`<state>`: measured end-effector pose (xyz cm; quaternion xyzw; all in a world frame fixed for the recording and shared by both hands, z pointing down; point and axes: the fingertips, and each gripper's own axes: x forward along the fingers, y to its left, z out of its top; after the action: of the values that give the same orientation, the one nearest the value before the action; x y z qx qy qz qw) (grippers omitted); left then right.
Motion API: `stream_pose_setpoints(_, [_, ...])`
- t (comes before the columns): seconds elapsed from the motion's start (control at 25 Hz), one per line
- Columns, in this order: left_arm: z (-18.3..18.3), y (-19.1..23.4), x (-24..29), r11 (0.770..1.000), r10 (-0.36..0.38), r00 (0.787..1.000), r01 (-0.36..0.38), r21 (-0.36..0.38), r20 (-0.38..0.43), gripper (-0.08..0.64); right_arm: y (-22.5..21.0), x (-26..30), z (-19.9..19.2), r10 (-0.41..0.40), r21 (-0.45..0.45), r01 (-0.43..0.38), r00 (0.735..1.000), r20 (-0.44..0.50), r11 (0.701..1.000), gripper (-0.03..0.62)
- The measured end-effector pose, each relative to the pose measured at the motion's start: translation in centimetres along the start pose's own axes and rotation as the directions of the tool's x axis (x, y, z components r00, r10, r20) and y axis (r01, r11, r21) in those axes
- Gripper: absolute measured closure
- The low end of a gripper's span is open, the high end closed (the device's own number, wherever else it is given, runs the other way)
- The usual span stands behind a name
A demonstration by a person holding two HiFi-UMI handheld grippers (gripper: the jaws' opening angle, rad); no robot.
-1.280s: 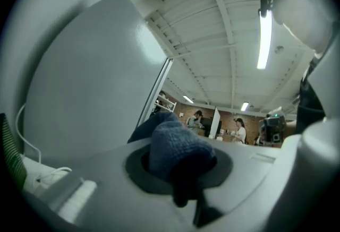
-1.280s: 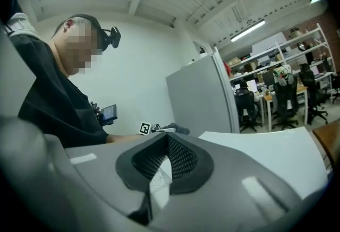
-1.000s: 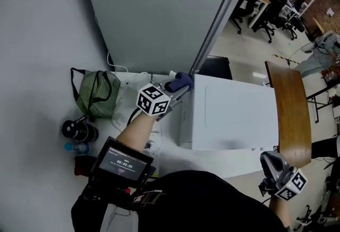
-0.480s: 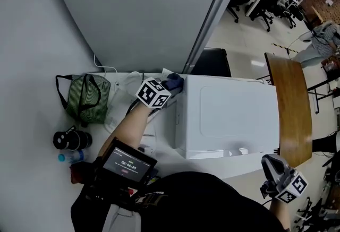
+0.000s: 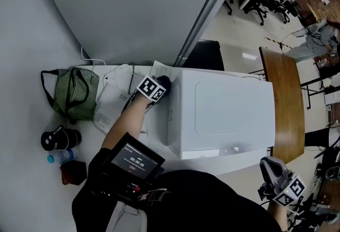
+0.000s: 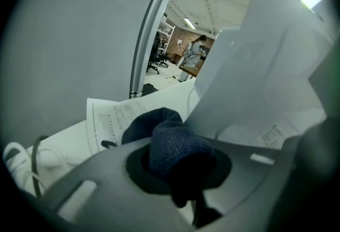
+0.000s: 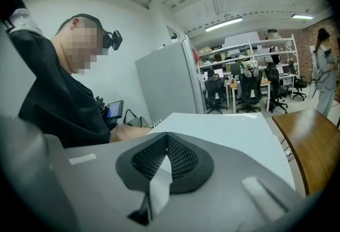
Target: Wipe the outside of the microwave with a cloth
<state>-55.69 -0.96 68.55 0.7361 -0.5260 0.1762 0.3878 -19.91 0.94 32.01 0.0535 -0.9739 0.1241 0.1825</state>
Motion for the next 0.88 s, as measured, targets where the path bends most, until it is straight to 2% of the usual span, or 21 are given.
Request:
stream_pose_setpoints(0.12, [0.4,-0.5,-1.3,1.000,0.000,0.999,0.000,-0.022,0.034,0.503,0.4,0.1,0.5,0.017,-0.010,-0.017,1.000,0.025,1.000,0.588])
stream_pose_setpoints(0.2, [1.8,-1.8,-4.4,1.000,0.010,0.996,-0.010,-0.007,0.083,0.503,0.7,0.4,1.0,0.044,-0.018,-0.043,0.998,0.055,0.999,0.588])
stream_pose_setpoints(0.32, [5.6,-5.6,-11.9,0.998,0.039,0.980,-0.049,0.047,0.196,0.503,1.3,1.4,1.5,0.101,-0.030,-0.099,0.990,0.098,0.995,0.588])
stream_pose_setpoints(0.4, [8.4,-9.4,-16.4,0.995,0.014,0.963,-0.041,0.095,0.271,0.503,1.7,2.0,1.9,0.140,-0.035,-0.136,0.983,0.122,0.990,0.588])
stream_pose_setpoints(0.48, [10.3,-13.1,-18.8,0.988,-0.030,0.955,-0.016,0.153,0.294,0.503,2.1,2.5,2.1,0.172,-0.037,-0.169,0.975,0.139,0.985,0.588])
stream_pose_setpoints(0.6, [10.3,-16.4,-17.7,0.975,-0.065,0.976,0.018,0.223,0.206,0.502,2.6,2.6,2.2,0.191,-0.037,-0.187,0.969,0.155,0.982,0.588])
stream_pose_setpoints(0.72, [9.4,-16.3,-16.4,0.974,-0.075,0.985,0.039,0.223,0.156,0.499,2.5,2.1,2.0,0.171,-0.028,-0.168,0.973,0.156,0.985,0.588])
stream_pose_setpoints(0.8, [9.0,-15.4,-16.2,0.967,-0.044,0.993,0.014,0.253,0.113,0.500,2.2,1.6,1.7,0.150,-0.025,-0.148,0.978,0.148,0.989,0.588])
stream_pose_setpoints(0.88, [8.1,-14.4,-15.3,0.946,0.026,0.999,-0.034,0.322,0.032,0.500,2.1,1.0,1.7,0.129,-0.022,-0.127,0.981,0.146,0.992,0.588])
